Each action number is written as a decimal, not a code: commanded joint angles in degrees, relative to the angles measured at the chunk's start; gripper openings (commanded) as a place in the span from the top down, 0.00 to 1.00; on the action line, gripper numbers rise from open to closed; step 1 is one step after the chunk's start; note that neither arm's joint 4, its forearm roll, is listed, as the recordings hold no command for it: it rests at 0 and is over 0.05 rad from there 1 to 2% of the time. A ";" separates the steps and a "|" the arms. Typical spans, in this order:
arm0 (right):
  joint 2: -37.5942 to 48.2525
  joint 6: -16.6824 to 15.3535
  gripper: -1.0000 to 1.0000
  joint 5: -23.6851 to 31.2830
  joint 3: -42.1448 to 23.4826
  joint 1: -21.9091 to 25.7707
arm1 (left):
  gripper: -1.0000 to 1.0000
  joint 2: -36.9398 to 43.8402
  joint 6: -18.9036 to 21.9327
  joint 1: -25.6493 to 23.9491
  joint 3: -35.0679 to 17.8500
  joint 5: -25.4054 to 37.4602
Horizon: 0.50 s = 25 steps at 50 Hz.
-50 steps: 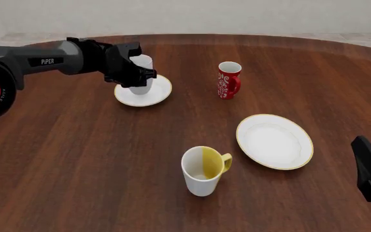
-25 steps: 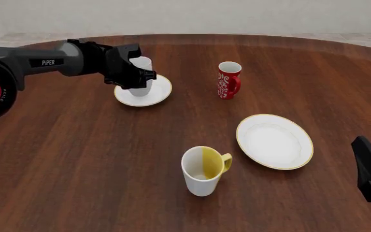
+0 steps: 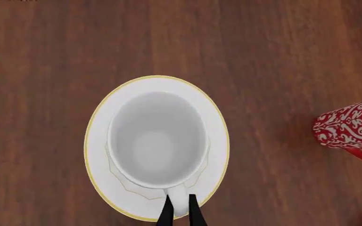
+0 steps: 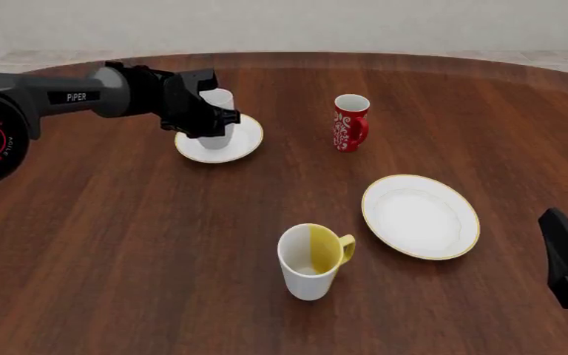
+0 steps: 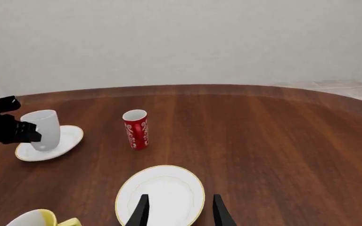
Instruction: Put the white mug on the left plate.
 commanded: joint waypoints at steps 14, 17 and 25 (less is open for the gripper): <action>0.65 0.13 0.00 -0.69 0.00 -0.07 | 1.00 1.33 0.45 0.43 -0.06 0.21; 0.44 0.17 0.00 -0.47 0.00 -0.07 | 1.00 1.65 0.33 0.52 -0.10 0.42; 0.38 0.24 0.00 -0.43 0.00 -0.09 | 1.00 1.72 -0.10 0.32 0.12 0.22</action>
